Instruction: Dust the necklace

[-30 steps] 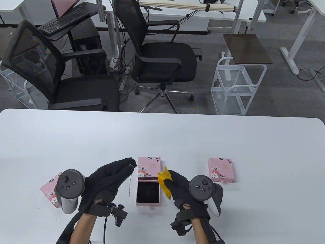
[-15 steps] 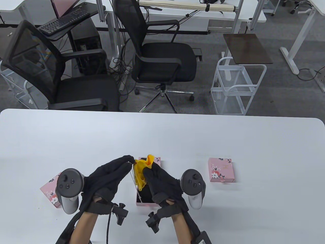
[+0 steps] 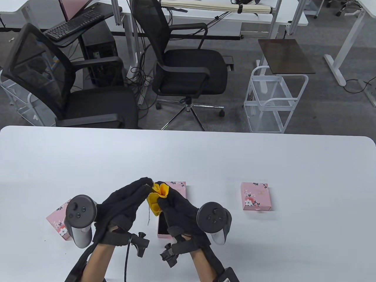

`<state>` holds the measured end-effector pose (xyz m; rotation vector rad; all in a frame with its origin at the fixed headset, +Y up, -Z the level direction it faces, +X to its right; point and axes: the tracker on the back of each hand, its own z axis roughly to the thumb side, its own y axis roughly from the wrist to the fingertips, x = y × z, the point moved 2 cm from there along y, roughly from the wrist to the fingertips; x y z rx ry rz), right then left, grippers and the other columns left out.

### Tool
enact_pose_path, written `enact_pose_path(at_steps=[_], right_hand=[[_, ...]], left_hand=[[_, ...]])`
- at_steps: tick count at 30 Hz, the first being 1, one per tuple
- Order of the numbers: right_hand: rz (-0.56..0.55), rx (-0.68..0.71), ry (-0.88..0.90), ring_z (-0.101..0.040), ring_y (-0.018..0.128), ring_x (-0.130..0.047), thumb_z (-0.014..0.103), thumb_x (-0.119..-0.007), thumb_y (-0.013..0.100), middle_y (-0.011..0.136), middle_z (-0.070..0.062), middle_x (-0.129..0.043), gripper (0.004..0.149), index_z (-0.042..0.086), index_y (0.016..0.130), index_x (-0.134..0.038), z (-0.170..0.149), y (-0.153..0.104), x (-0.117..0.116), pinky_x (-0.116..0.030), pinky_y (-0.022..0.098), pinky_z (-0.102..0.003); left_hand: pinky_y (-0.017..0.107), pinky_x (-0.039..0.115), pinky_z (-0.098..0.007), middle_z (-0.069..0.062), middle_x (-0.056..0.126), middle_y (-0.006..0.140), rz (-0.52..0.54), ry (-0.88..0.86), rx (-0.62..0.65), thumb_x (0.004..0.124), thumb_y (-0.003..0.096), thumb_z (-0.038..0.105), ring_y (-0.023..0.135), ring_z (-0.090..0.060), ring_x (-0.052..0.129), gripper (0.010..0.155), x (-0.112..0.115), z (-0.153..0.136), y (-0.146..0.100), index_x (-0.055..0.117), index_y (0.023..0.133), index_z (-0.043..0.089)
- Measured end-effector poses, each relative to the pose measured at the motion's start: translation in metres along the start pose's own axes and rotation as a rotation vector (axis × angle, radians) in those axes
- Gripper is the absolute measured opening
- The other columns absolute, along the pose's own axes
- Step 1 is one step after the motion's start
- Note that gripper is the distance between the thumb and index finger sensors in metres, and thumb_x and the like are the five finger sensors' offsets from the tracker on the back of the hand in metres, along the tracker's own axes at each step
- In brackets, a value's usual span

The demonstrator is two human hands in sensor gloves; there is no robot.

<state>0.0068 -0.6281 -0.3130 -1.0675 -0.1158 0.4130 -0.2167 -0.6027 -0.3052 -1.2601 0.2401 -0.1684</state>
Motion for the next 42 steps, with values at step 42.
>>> enact_pose_path(at_steps=[42], right_hand=[[-0.203, 0.011, -0.416, -0.037, 0.059, -0.097, 0.034, -0.074, 0.066, 0.08, -0.02, -0.094, 0.038, 0.009, 0.094, -0.078, 0.022, -0.009, 0.003, -0.079, 0.054, -0.053]], left_hand=[[0.065, 0.078, -0.048, -0.002, 0.089, 0.102, -0.019, 0.158, 0.147, 0.091, 0.0536, 0.043, 0.092, -0.026, 0.087, 0.035, 0.029, 0.018, -0.012, 0.093, 0.086, 0.03]])
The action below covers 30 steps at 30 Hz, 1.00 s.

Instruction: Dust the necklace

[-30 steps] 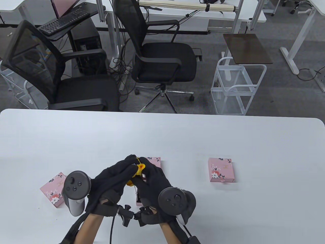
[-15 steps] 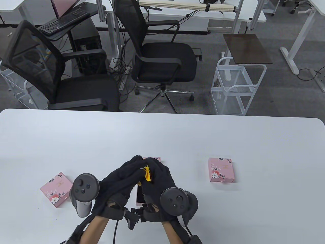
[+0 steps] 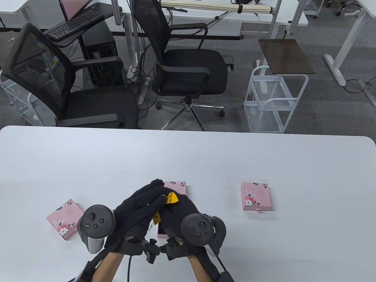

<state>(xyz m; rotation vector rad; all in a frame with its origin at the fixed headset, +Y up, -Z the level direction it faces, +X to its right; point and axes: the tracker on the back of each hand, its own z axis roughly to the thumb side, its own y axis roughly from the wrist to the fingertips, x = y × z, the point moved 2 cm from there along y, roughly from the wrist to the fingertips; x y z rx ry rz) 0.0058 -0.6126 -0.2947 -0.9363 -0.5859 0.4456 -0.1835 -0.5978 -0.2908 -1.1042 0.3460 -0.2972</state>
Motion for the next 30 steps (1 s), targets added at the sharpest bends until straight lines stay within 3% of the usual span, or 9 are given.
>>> enact_pose_path(at_steps=[6, 12, 18, 23, 27, 30], right_hand=[[-0.034, 0.004, -0.007, -0.035, 0.058, -0.097, 0.03, -0.081, 0.063, 0.079, -0.017, -0.095, 0.038, 0.013, 0.096, -0.078, 0.002, 0.0, 0.002, -0.079, 0.054, -0.053], [0.028, -0.023, 0.015, -0.035, 0.057, -0.096, 0.038, -0.079, 0.063, 0.075, -0.014, -0.096, 0.037, 0.013, 0.091, -0.082, -0.001, 0.0, -0.003, -0.078, 0.054, -0.054], [0.071, -0.019, -0.001, -0.04, 0.068, -0.092, 0.029, -0.079, 0.063, 0.087, -0.017, -0.09, 0.037, 0.016, 0.098, -0.077, -0.003, 0.001, -0.01, -0.073, 0.059, -0.058], [0.142, -0.04, -0.011, -0.038, 0.063, -0.093, 0.036, -0.076, 0.065, 0.081, -0.015, -0.093, 0.037, 0.014, 0.094, -0.08, -0.009, 0.001, -0.02, -0.073, 0.058, -0.058], [0.205, -0.05, -0.009, -0.041, 0.069, -0.091, 0.029, -0.077, 0.064, 0.088, -0.017, -0.089, 0.037, 0.015, 0.098, -0.077, -0.012, 0.002, -0.028, -0.071, 0.06, -0.059], [0.214, -0.053, -0.038, -0.039, 0.065, -0.092, 0.033, -0.077, 0.064, 0.084, -0.016, -0.091, 0.037, 0.014, 0.096, -0.079, -0.014, 0.002, -0.031, -0.073, 0.058, -0.057]], left_hand=[[0.065, 0.077, -0.049, -0.002, 0.089, 0.102, 0.008, -0.011, -0.004, 0.091, 0.0537, 0.043, 0.093, -0.026, 0.087, 0.035, -0.004, -0.001, 0.001, 0.093, 0.086, 0.03], [0.064, 0.078, -0.048, -0.002, 0.091, 0.1, 0.029, -0.032, 0.012, 0.091, 0.0534, 0.043, 0.091, -0.026, 0.089, 0.035, -0.01, 0.001, 0.001, 0.093, 0.086, 0.031], [0.062, 0.08, -0.047, -0.003, 0.094, 0.097, 0.047, -0.019, 0.026, 0.091, 0.0534, 0.043, 0.088, -0.025, 0.092, 0.035, -0.017, 0.003, 0.0, 0.093, 0.086, 0.031], [0.06, 0.082, -0.047, -0.003, 0.097, 0.094, 0.055, -0.057, 0.026, 0.091, 0.0536, 0.043, 0.085, -0.024, 0.095, 0.035, -0.019, 0.003, 0.001, 0.093, 0.086, 0.032], [0.059, 0.083, -0.046, -0.003, 0.098, 0.092, 0.065, -0.047, 0.028, 0.091, 0.0538, 0.044, 0.083, -0.024, 0.096, 0.035, -0.023, 0.003, 0.0, 0.093, 0.086, 0.031], [0.058, 0.083, -0.047, -0.002, 0.099, 0.091, 0.064, -0.075, 0.034, 0.09, 0.0541, 0.044, 0.082, -0.023, 0.097, 0.035, -0.024, 0.003, 0.0, 0.092, 0.087, 0.032]])
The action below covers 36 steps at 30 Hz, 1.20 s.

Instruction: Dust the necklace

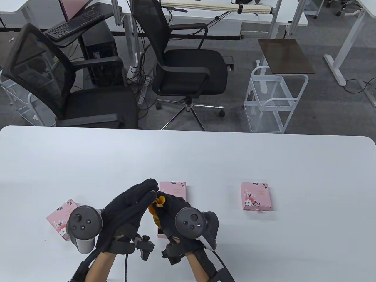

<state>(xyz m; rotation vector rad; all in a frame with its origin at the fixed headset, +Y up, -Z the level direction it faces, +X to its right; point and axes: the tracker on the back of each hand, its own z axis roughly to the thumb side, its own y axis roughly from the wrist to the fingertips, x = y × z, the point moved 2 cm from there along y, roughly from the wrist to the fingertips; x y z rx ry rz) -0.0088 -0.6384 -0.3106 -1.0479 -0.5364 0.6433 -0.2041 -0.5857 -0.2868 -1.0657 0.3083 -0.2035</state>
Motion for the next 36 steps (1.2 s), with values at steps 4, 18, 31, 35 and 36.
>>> enact_pose_path(at_steps=[4, 18, 31, 35, 36], right_hand=[[0.101, -0.018, -0.034, -0.04, 0.067, -0.091, 0.032, -0.075, 0.065, 0.087, -0.017, -0.09, 0.037, 0.014, 0.097, -0.077, -0.004, 0.002, -0.012, -0.073, 0.058, -0.057], [0.297, -0.062, -0.163, -0.038, 0.062, -0.092, 0.033, -0.074, 0.066, 0.082, -0.017, -0.091, 0.038, 0.012, 0.097, -0.076, -0.017, 0.003, -0.049, -0.075, 0.056, -0.055], [0.402, -0.044, -0.289, -0.036, 0.059, -0.094, 0.037, -0.077, 0.064, 0.078, -0.015, -0.094, 0.038, 0.013, 0.093, -0.08, -0.016, 0.001, -0.066, -0.077, 0.054, -0.053], [0.429, -0.031, -0.345, -0.036, 0.059, -0.094, 0.037, -0.078, 0.064, 0.078, -0.015, -0.094, 0.038, 0.013, 0.093, -0.08, -0.015, -0.001, -0.071, -0.077, 0.054, -0.053], [0.439, -0.028, -0.357, -0.036, 0.059, -0.094, 0.037, -0.079, 0.064, 0.078, -0.015, -0.094, 0.039, 0.013, 0.093, -0.08, -0.014, -0.001, -0.072, -0.077, 0.054, -0.053]], left_hand=[[0.058, 0.084, -0.046, 0.0, 0.101, 0.089, 0.0, -0.049, 0.022, 0.09, 0.054, 0.044, 0.08, -0.022, 0.098, 0.035, -0.004, 0.003, 0.0, 0.092, 0.087, 0.032], [0.057, 0.084, -0.045, 0.001, 0.102, 0.087, 0.061, -0.085, 0.024, 0.09, 0.0546, 0.044, 0.078, -0.02, 0.098, 0.035, -0.032, 0.004, 0.002, 0.092, 0.087, 0.031], [0.057, 0.084, -0.045, 0.0, 0.102, 0.087, 0.107, -0.131, 0.047, 0.09, 0.0548, 0.044, 0.078, -0.02, 0.098, 0.035, -0.054, 0.013, -0.002, 0.092, 0.087, 0.03], [0.057, 0.084, -0.045, 0.0, 0.102, 0.087, 0.127, -0.146, 0.052, 0.09, 0.055, 0.044, 0.078, -0.02, 0.098, 0.035, -0.063, 0.017, -0.004, 0.092, 0.088, 0.031], [0.057, 0.084, -0.045, 0.0, 0.102, 0.087, 0.13, -0.154, 0.048, 0.09, 0.0551, 0.044, 0.078, -0.02, 0.098, 0.035, -0.065, 0.017, -0.004, 0.092, 0.088, 0.03]])
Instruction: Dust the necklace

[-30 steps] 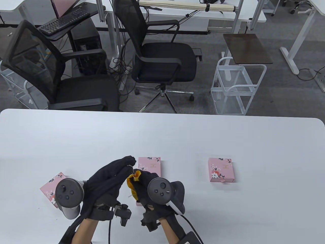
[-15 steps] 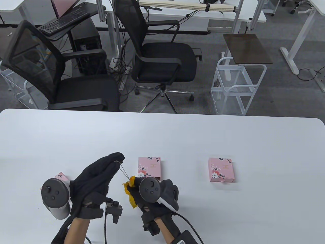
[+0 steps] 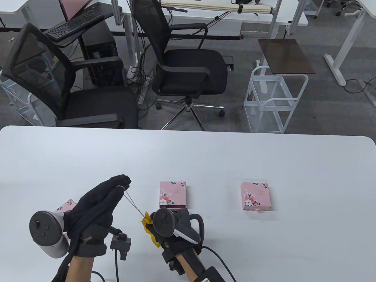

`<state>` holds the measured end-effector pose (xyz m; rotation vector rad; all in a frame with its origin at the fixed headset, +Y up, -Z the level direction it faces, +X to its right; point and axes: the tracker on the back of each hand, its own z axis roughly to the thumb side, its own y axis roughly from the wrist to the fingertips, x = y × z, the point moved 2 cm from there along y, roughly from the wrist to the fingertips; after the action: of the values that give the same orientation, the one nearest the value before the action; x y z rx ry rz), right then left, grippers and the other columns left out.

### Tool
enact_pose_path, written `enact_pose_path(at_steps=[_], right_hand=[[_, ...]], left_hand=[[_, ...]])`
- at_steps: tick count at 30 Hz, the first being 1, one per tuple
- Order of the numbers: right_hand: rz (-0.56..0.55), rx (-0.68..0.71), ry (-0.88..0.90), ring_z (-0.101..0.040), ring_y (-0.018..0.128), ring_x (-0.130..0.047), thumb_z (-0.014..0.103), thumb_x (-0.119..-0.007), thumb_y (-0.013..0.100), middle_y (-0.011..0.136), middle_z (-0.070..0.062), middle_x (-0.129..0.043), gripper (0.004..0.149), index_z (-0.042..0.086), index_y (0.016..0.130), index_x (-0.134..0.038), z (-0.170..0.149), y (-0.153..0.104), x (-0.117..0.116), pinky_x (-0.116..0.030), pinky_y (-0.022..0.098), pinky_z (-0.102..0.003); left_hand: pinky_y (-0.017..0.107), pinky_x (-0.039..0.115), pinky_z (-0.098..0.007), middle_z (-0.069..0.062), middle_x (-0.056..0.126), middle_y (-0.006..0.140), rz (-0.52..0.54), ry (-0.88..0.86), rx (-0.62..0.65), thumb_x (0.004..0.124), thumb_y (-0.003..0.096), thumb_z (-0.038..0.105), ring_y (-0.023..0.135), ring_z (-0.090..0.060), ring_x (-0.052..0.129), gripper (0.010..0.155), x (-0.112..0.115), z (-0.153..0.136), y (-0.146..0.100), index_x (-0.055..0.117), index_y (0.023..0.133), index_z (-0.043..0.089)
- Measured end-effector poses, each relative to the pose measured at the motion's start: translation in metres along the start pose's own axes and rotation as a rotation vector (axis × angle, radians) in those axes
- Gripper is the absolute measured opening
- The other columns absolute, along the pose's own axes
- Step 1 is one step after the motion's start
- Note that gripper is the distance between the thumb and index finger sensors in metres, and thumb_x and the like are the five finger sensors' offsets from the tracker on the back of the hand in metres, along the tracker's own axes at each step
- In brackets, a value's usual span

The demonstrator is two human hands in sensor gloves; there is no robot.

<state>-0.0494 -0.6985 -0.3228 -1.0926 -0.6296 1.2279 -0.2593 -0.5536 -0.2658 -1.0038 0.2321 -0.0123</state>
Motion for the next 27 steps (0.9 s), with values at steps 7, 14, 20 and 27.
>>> enact_pose_path(at_steps=[7, 14, 20, 27], right_hand=[[0.006, -0.005, -0.06, -0.036, 0.059, -0.093, 0.038, -0.08, 0.063, 0.078, -0.015, -0.093, 0.039, 0.013, 0.093, -0.08, 0.002, 0.0, 0.0, -0.077, 0.054, -0.053], [-0.094, -0.09, -0.013, -0.036, 0.061, -0.093, 0.037, -0.078, 0.064, 0.08, -0.015, -0.092, 0.04, 0.013, 0.095, -0.078, -0.022, -0.007, 0.024, -0.076, 0.055, -0.053], [-0.127, -0.207, 0.052, -0.037, 0.061, -0.092, 0.037, -0.077, 0.064, 0.08, -0.016, -0.092, 0.04, 0.012, 0.095, -0.078, -0.066, -0.021, 0.034, -0.075, 0.055, -0.054], [-0.145, -0.315, 0.078, -0.038, 0.061, -0.092, 0.038, -0.077, 0.064, 0.081, -0.016, -0.092, 0.041, 0.012, 0.096, -0.078, -0.111, -0.037, 0.026, -0.075, 0.055, -0.054]], left_hand=[[0.057, 0.084, -0.045, 0.0, 0.102, 0.087, -0.001, 0.005, -0.028, 0.09, 0.0553, 0.043, 0.078, -0.021, 0.098, 0.035, -0.008, -0.003, 0.002, 0.092, 0.088, 0.03], [0.057, 0.083, -0.045, -0.001, 0.102, 0.087, -0.025, -0.002, -0.05, 0.09, 0.0555, 0.043, 0.078, -0.021, 0.098, 0.035, -0.01, -0.005, 0.002, 0.092, 0.088, 0.03], [0.057, 0.083, -0.046, -0.001, 0.102, 0.087, -0.052, -0.016, -0.072, 0.09, 0.0557, 0.043, 0.078, -0.021, 0.098, 0.035, -0.004, -0.009, 0.002, 0.092, 0.088, 0.029], [0.057, 0.083, -0.046, -0.001, 0.102, 0.087, -0.078, -0.009, -0.098, 0.089, 0.0559, 0.043, 0.078, -0.022, 0.098, 0.035, 0.004, -0.017, 0.003, 0.092, 0.088, 0.029]])
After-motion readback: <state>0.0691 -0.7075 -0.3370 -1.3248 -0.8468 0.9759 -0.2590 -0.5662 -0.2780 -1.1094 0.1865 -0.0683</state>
